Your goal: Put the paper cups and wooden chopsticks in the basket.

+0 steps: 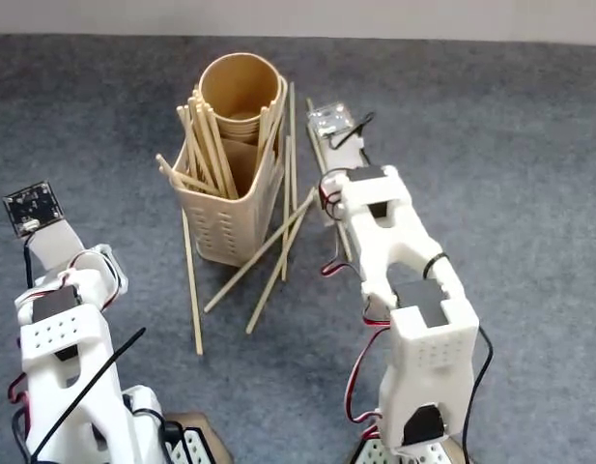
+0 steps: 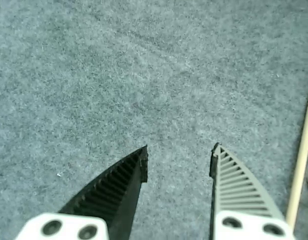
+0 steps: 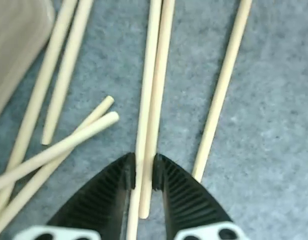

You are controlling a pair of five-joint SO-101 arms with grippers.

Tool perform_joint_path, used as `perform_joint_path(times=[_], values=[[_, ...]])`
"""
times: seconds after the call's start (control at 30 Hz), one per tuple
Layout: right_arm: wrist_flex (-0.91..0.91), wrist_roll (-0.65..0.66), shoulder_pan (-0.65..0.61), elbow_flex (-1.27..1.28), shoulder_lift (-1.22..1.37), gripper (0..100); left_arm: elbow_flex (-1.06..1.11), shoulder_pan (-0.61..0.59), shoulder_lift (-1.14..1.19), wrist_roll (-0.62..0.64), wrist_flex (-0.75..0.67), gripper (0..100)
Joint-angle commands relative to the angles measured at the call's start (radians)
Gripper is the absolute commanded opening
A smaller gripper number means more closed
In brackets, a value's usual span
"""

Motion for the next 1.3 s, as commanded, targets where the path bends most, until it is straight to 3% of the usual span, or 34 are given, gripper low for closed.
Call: perform_joint_path(times=[0.0,0.23,0.5,0.63,0.87,1.27], values=[[0.030,-0.068,-0.005,-0.044,-0.127,0.7,-0.004,0.013,-0.018,0.005,-0.012,21],[0.024,-0.181,-0.033,0.001,-0.731,0.7,-0.004,0.015,-0.016,0.005,-0.015,21],[-0.196,-0.187,-0.302,0.209,-1.291,0.7,-0.002,0.019,-0.010,0.005,-0.017,21],[-0.317,-0.192,-0.401,0.352,-1.346,0.7,-0.002,0.019,-0.010,0.005,-0.017,21],[-0.765,-0.186,-0.461,0.756,-1.291,0.7,-0.002,0.016,-0.010,0.003,-0.017,21],[-0.796,-0.184,-0.456,0.746,-1.193,1.0,-0.002,0.015,-0.010,0.003,-0.017,21]])
